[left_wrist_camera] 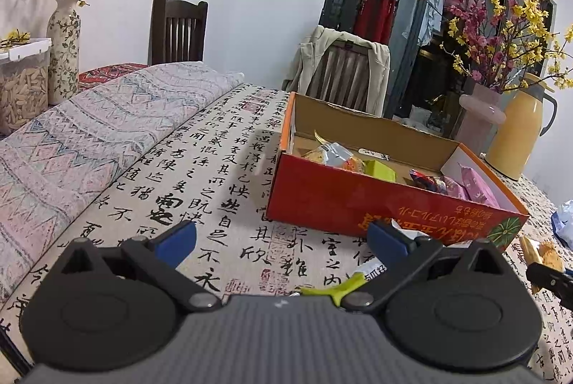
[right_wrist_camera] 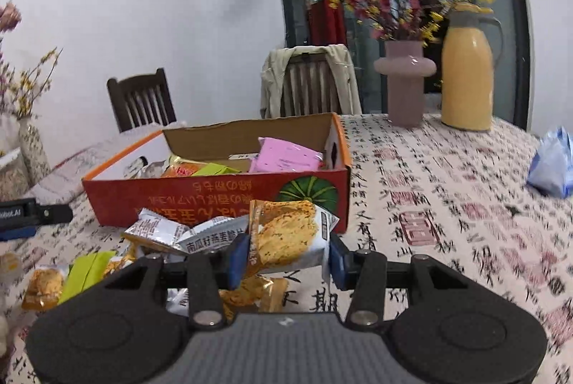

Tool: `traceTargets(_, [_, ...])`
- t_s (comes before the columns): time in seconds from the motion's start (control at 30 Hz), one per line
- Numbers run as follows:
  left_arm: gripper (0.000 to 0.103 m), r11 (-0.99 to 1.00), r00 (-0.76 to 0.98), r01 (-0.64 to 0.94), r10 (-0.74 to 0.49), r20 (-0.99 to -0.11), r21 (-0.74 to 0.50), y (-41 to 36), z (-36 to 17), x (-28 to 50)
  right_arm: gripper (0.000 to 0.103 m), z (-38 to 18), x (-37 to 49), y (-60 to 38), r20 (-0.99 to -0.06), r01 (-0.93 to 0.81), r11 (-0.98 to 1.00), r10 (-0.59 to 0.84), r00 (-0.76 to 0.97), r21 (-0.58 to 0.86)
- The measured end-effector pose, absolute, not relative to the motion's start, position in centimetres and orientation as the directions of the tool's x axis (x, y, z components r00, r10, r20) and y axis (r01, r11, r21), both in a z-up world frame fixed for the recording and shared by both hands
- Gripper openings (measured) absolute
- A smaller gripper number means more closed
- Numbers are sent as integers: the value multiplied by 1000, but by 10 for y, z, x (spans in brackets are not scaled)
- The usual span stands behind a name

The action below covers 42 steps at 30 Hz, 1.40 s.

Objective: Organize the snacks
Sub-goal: 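Lift the cookie packet with the right tool while the left tool grasps another cookie packet, then carry both cookie packets over the box and release them inside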

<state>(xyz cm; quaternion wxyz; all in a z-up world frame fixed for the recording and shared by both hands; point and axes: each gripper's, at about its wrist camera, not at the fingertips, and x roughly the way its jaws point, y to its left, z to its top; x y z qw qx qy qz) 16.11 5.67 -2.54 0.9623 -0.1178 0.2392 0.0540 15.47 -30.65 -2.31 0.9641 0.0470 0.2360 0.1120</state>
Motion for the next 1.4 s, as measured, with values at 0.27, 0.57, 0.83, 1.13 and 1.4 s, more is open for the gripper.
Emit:
traceTargets(0.27, [103,966,872,-178,68,-485,-185,55,-27,164,45,-39,159,-312,-459,-188,964,257,850,190])
traceTargets(0.57, [103,969,837,-204,100,-538,-137,53,-22,165,46,-42,161,-316,-457,-196,952,287,842,237])
traceTargets(0.83, [103,958,730,-276,153,-666,-82,56,-29,154,46,-41,158,-320,-434,-197,944,299,850,264])
traceTargets(1.13, [83,963,685,-265,160,-711,-39,38,-41,150,47,-41,153,-320,-414,-201,943,300,859,265])
traceTargets(1.4, [42,969,709,-248,183,-681,2,29,-38,143,47,-40,152,-320,-407,-205,943,301,862,263])
